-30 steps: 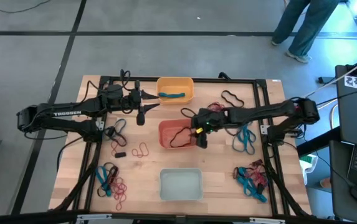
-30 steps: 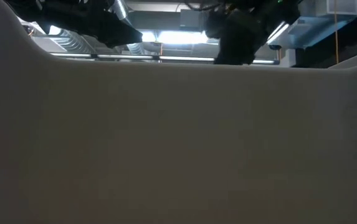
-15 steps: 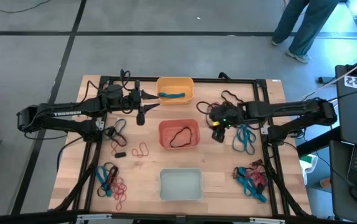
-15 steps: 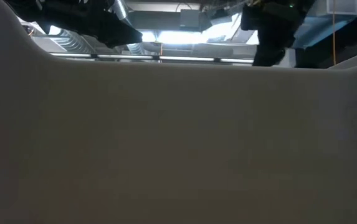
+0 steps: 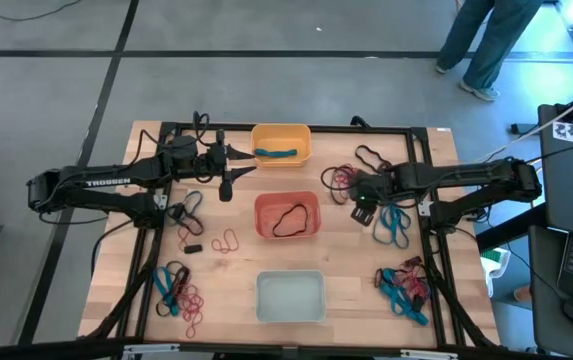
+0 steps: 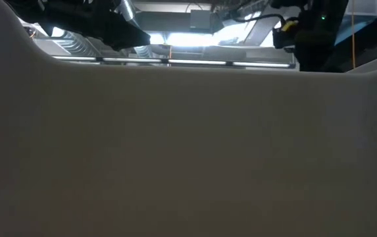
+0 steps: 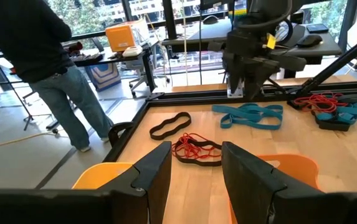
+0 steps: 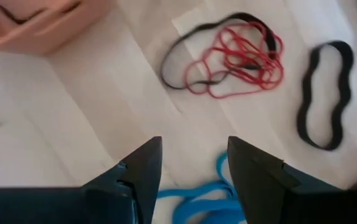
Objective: Sort rubber bands into baskets
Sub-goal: Put the blue rubber band in the yellow bin, then put the red rubber band in the white bin
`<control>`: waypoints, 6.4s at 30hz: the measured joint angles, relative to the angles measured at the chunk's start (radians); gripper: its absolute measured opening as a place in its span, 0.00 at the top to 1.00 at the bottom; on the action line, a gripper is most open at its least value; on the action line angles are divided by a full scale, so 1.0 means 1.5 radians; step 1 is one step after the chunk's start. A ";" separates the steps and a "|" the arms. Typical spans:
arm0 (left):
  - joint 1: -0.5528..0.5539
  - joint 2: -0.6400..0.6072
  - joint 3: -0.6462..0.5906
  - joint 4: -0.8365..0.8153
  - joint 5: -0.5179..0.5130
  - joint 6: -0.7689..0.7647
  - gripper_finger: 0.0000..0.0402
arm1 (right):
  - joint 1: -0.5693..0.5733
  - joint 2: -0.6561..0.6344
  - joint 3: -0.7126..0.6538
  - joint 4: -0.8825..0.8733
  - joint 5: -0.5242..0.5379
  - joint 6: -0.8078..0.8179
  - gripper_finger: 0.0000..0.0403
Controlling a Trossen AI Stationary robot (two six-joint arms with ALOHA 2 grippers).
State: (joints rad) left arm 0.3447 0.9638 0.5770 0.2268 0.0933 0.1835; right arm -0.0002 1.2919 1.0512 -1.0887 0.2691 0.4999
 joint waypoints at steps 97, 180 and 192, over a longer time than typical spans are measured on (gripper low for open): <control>0.000 0.000 0.000 0.000 0.000 -0.015 0.66 | -0.196 0.001 -0.035 0.032 -0.004 0.030 0.97; -0.001 0.000 0.000 0.000 0.000 -0.018 0.66 | -0.250 0.215 -0.011 0.844 -0.052 -0.423 0.61; -0.042 0.000 0.000 0.005 0.000 -0.016 0.66 | -0.165 -0.017 -0.089 0.673 -0.043 -0.425 0.61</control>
State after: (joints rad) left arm 0.2815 0.9638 0.5770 0.2337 0.0937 0.1600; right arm -0.2470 1.2661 0.9176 -0.0791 0.2044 -0.1369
